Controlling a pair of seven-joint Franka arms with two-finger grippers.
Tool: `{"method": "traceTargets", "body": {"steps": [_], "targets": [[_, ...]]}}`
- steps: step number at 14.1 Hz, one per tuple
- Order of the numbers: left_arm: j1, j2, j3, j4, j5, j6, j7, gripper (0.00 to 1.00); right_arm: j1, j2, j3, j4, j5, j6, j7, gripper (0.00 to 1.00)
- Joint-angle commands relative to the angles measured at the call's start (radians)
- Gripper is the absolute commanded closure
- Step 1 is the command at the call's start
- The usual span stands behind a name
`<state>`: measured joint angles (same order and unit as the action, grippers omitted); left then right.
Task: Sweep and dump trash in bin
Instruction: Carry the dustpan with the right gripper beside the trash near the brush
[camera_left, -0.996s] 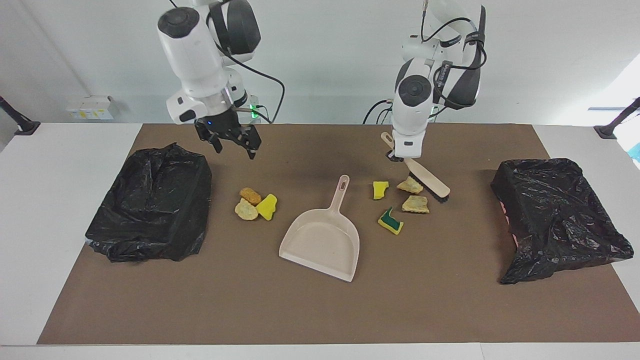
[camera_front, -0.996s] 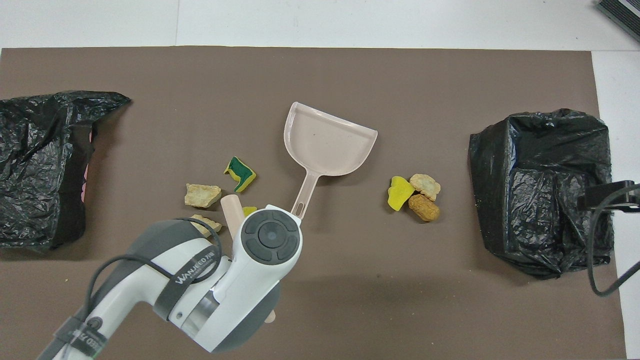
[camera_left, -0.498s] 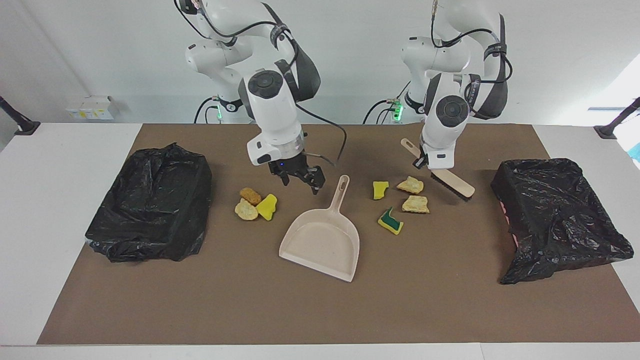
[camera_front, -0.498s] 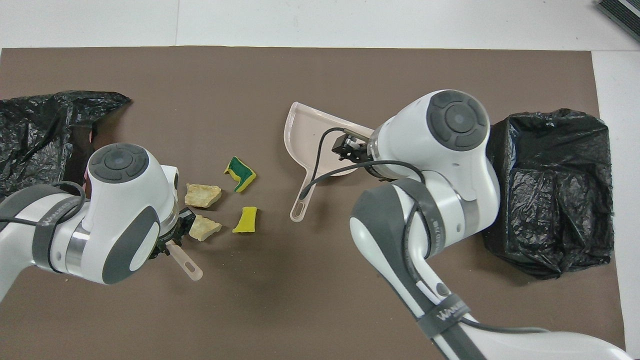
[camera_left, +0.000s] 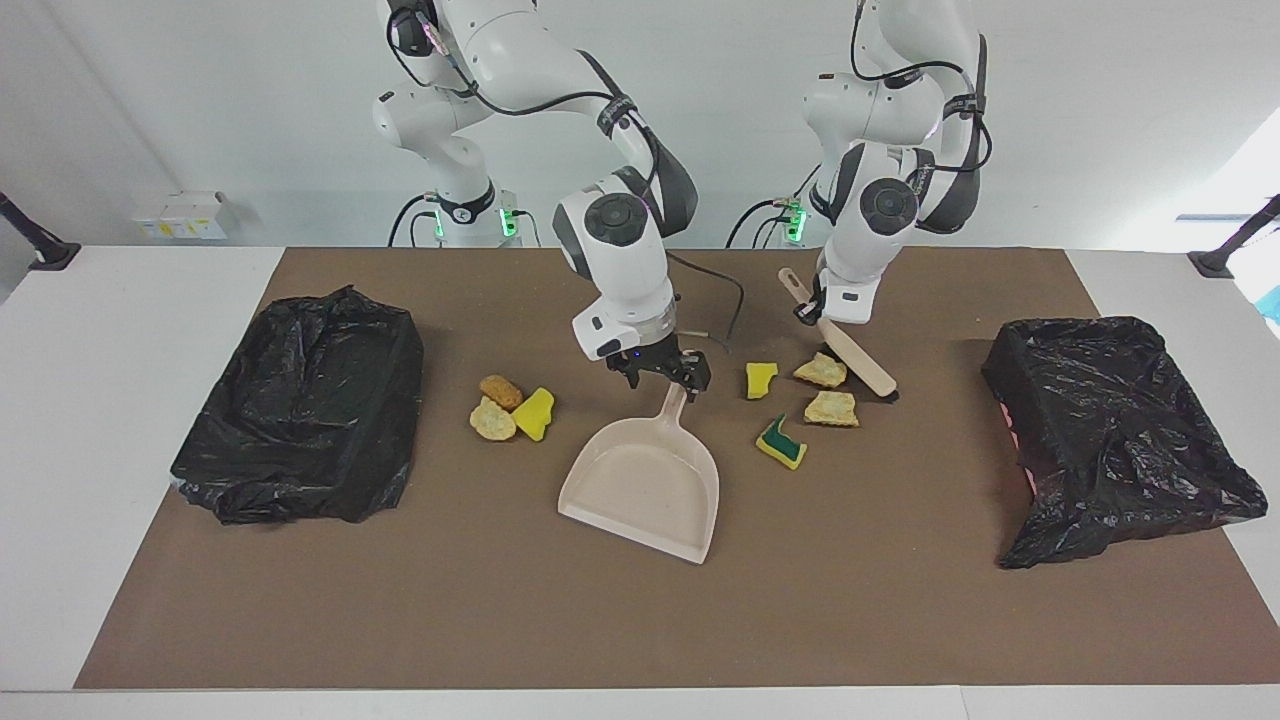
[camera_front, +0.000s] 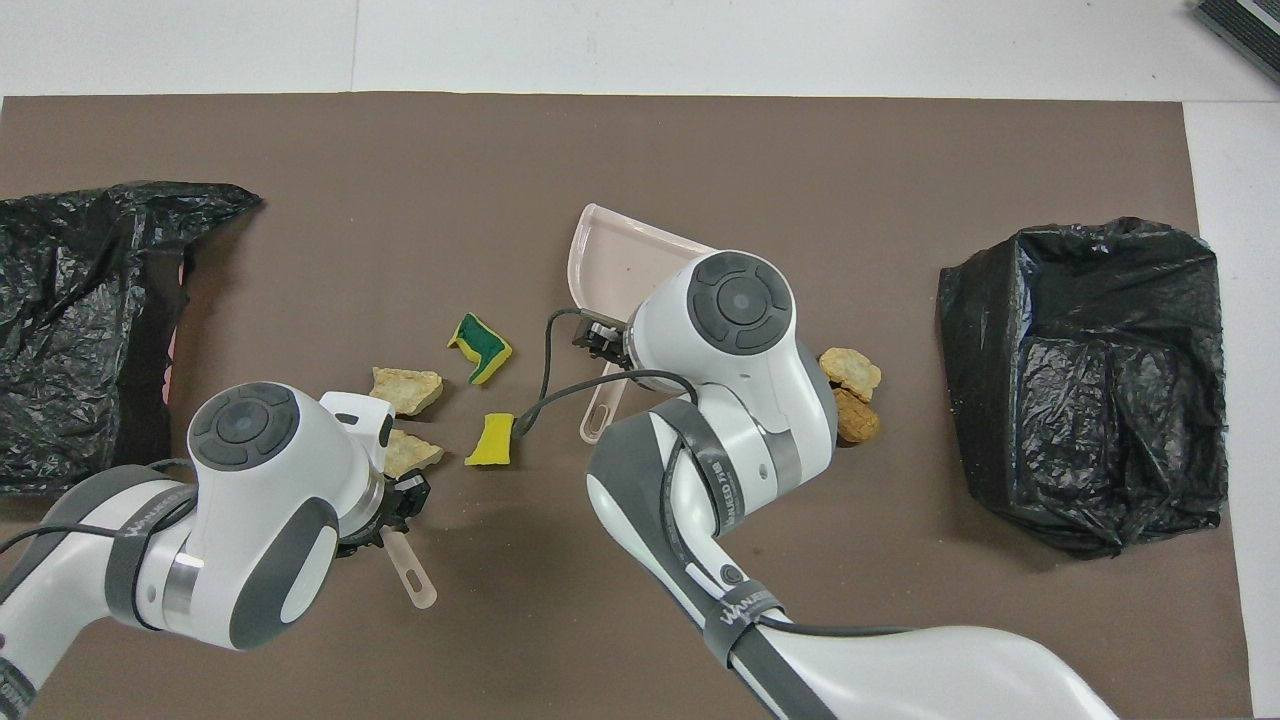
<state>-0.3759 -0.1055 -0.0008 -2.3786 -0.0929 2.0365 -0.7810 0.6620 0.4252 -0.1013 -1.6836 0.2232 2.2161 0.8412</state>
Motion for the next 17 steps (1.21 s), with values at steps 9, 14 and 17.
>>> {"method": "traceTargets", "body": {"steps": [9, 14, 17], "targets": [[0.049, 0.024, 0.018, 0.024, -0.061, 0.045, 0.345, 1.0, 0.024, 0.03, 0.002, 0.004, 0.033, -0.012, 0.007, 1.0], [0.046, 0.024, 0.018, 0.024, -0.061, 0.051, 0.347, 1.0, 0.018, 0.024, 0.002, 0.012, 0.019, -0.035, -0.049, 1.0], [0.042, 0.024, 0.018, 0.024, -0.061, 0.053, 0.345, 1.0, -0.002, -0.046, 0.0, 0.005, 0.028, -0.132, -0.357, 1.0]]}}
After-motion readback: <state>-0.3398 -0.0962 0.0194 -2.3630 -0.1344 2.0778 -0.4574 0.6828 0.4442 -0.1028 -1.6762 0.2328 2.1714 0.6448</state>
